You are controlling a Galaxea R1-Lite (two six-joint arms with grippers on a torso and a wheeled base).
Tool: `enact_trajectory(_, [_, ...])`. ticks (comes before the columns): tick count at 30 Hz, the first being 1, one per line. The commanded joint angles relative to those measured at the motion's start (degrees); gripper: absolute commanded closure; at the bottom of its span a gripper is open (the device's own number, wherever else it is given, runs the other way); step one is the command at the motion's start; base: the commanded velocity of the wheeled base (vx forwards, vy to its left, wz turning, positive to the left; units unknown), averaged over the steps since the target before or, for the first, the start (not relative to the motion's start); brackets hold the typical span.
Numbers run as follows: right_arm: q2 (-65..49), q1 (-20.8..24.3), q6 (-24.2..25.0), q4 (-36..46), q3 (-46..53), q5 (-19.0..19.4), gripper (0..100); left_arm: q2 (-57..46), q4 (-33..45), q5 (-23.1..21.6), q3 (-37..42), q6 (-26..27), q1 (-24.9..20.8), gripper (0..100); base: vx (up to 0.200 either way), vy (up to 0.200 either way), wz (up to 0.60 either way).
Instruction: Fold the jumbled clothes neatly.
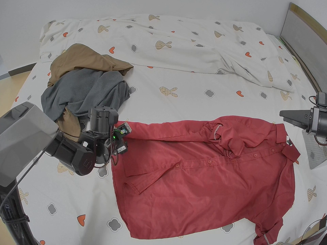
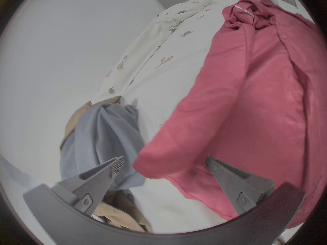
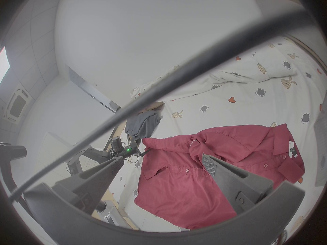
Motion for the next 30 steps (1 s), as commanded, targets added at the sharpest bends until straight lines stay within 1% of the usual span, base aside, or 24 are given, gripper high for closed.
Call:
enact_trajectory(1, [-0.14,0.02,-0.01,-0.03,-0.01,0.03,0,1.41,-0.09,1.25,-3.78,3.06,0.25,0,0.0,0.0,0.0])
enact_trajectory(5, [-0.05,0.02,-0.01,-0.03,-0.01,0.03,0,1.33,-0.09,1.77,-5.89,4.11,0.16,0,0.0,0.0,0.0])
enact_trajectory(7, [0.04,0.11,-0.01,-0.03,-0.01,0.03,0,2.82,0.0,1.95,-8.62,5.96,0.16,0,0.0,0.0,0.0])
enact_trajectory(14, [-0.05,0.11,-0.01,-0.03,0.08,0.03,0,4.58,-0.09,3.18,-9.67,6.92,-0.1,0,0.0,0.0,0.0])
enact_trajectory(19, [0.04,0.64,-0.01,-0.03,0.08,0.03,0,7.48,-0.09,3.71,-15.47,9.56,0.78,0,0.0,0.0,0.0])
enact_trajectory(21, [-0.05,0.82,-0.01,-0.03,0.17,0.03,0,9.5,-0.18,4.32,-19.51,11.58,1.92,0,0.0,0.0,0.0])
enact_trajectory(22, [-0.05,0.82,-0.01,-0.03,0.17,0.03,0,9.5,-0.18,4.32,-19.51,11.58,1.92,0,0.0,0.0,0.0])
enact_trajectory(25, [-0.05,0.9,-0.01,-0.03,0.17,0.03,0,11.26,-0.88,4.41,-24.08,11.85,2.45,0,0.0,0.0,0.0])
enact_trajectory(27, [0.04,0.9,-0.1,-0.03,0.34,0.03,0,11.43,-0.88,4.5,-25.67,12.11,2.54,0,0.0,0.0,0.0])
enact_trajectory(30, [0.04,0.9,-0.1,-0.03,0.34,0.12,0,12.31,-0.88,4.94,-28.04,14.31,2.89,0,0.0,0.0,0.0])
